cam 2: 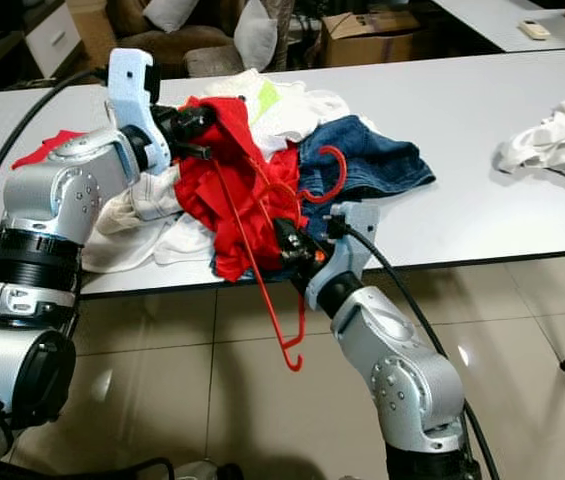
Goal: Hang hanger
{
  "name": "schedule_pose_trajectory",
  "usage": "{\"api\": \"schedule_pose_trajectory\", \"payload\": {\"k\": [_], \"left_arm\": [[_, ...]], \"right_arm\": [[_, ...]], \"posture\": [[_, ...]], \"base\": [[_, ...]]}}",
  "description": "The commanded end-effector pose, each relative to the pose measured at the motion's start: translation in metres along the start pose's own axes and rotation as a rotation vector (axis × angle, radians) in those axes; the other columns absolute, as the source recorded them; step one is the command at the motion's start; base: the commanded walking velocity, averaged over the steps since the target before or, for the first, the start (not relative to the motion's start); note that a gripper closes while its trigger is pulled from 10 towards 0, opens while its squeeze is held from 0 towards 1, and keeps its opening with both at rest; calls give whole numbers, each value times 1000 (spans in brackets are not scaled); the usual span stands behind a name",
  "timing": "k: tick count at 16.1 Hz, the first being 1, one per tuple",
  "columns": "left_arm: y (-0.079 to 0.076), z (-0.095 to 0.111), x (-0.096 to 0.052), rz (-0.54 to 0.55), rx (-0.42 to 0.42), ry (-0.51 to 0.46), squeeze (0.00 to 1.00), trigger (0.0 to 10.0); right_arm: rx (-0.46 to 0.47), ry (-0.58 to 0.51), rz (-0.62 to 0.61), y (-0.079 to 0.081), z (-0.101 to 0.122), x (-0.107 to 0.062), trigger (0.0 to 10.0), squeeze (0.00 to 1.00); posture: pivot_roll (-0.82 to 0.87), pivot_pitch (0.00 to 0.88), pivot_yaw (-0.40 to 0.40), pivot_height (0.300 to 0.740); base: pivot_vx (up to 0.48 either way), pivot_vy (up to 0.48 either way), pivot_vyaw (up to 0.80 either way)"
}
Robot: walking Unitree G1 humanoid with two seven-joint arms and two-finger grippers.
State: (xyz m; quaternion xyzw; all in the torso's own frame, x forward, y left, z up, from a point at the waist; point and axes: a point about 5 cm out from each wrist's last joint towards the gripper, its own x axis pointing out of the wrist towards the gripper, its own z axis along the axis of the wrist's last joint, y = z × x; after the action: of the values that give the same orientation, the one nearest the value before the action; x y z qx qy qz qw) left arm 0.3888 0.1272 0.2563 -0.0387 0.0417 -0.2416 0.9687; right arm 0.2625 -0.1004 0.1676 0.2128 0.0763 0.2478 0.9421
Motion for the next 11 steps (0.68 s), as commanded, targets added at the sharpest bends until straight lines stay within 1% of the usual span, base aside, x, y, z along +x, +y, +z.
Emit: {"api": "schedule_pose_trajectory", "payload": {"k": [1, 2, 3, 4, 5, 6, 7, 8, 9, 11], "left_arm": [[7, 1, -2, 39, 42, -5, 0, 0], [8, 3, -2, 43, 79, -14, 0, 0], [8, 4, -2, 40, 89, -19, 0, 0], [6, 6, -2, 20, 120, -30, 0, 0], [3, 10, -4, -16, 172, -33, 0, 0], [2, 11, -5, -29, 186, -32, 0, 0], [1, 12, -6, -43, 209, -21, 0, 0], [4, 12, -6, -32, 230, -13, 0, 0], [8, 9, -7, -12, 242, -6, 0, 0], [10, 7, -8, 1, 229, -8, 0, 0]], "right_arm": [[-49, 3, 37, 9, 5, 0, 10000, 0], [-99, 7, 63, 13, 7, 0, 10000, 0], [-117, 1, 66, 14, 8, 0, 10000, 0], [-155, -33, 72, 16, 13, 1, 10000, 0], [-176, -67, 86, 19, 20, 3, 10000, 0], [-175, -77, 90, 20, 22, 5, 10000, 0], [-198, -92, 75, 18, 27, 9, 10000, 0], [-226, -96, 84, 20, 30, 11, 10000, 0], [-244, -99, 115, 27, 33, 12, 10000, 0], [-253, -92, 111, 36, 32, 14, 10000, 0]], "posture": [[-170, 0, 119, 740], [-170, 0, 119, 740], [-170, 0, 119, 740], [-169, 0, 117, 740], [-168, 0, 115, 740], [-168, 0, 115, 740], [-162, 0, 109, 740], [-162, 0, 109, 740], [-161, 0, 103, 740], [-163, 0, 100, 740]], "base": [[0, 0, 0], [0, 0, 0], [0, 0, 0], [0, 0, 0], [0, 0, 0], [0, 0, 0], [0, 0, 0], [0, 0, 0], [0, 0, 0], [0, 0, 0]]}}
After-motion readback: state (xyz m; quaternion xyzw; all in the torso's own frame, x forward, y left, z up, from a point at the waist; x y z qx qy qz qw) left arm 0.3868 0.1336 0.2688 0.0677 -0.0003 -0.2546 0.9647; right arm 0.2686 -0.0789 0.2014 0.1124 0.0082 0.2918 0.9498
